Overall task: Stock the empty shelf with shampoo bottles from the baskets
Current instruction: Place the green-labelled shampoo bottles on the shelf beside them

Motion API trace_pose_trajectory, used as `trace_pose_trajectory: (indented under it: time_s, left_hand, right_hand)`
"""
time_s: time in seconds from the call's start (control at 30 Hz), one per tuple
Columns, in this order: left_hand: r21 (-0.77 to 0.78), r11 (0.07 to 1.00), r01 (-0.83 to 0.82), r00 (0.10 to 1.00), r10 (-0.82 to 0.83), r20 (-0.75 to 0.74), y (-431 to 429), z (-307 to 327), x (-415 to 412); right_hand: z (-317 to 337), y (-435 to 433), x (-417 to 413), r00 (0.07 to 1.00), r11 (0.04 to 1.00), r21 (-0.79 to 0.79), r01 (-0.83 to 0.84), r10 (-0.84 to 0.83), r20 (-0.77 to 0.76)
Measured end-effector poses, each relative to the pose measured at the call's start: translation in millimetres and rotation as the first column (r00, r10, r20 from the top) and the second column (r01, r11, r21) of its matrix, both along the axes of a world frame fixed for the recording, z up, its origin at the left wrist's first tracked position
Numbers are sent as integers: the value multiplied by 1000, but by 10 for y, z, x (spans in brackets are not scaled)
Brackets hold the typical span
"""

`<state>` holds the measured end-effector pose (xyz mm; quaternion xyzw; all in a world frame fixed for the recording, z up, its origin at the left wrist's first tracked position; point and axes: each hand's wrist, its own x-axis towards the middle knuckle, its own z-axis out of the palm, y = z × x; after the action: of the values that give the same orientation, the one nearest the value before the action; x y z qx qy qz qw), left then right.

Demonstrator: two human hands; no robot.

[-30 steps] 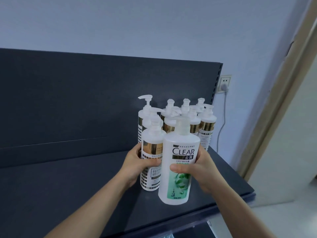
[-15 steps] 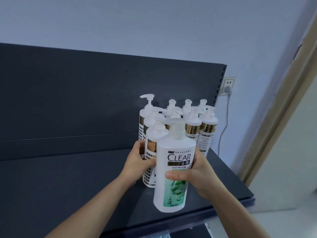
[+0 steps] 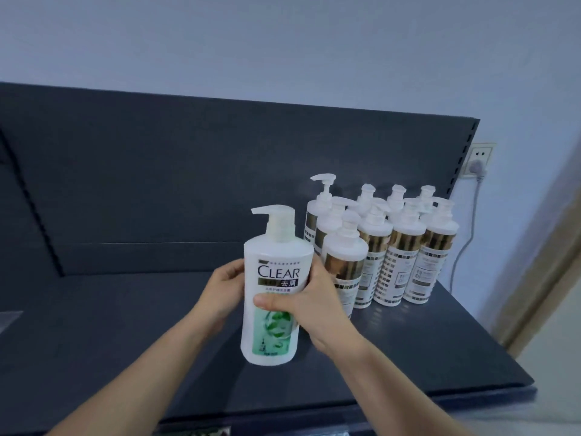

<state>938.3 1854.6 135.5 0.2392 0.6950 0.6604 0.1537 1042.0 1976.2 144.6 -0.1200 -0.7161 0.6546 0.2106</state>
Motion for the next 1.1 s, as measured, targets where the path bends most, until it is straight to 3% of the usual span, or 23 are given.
trace_pose_trajectory:
  time_s: [0.17,0.47,0.73,1.1]
  left_hand:
    - [-37,998,-45,999,45,-16,-165,-126,-270]
    - [-186,975,123,984,-144,-103,-164,-212,-626]
    - [-214,973,-89,977,43,-210,76,-296,-888]
    - [-259,939,-225,920,117,-373,310,-388,-1003]
  right_hand:
    - [-102,-78,-519,997,997,20,72,-72,19]
    - [-220,5,-1158,982,985,-18,171,-168,88]
    - [-250,171,-1379,983,989,8,146,-145,111]
    - [-197,247,-1406,903,887,368,278,-372,215]
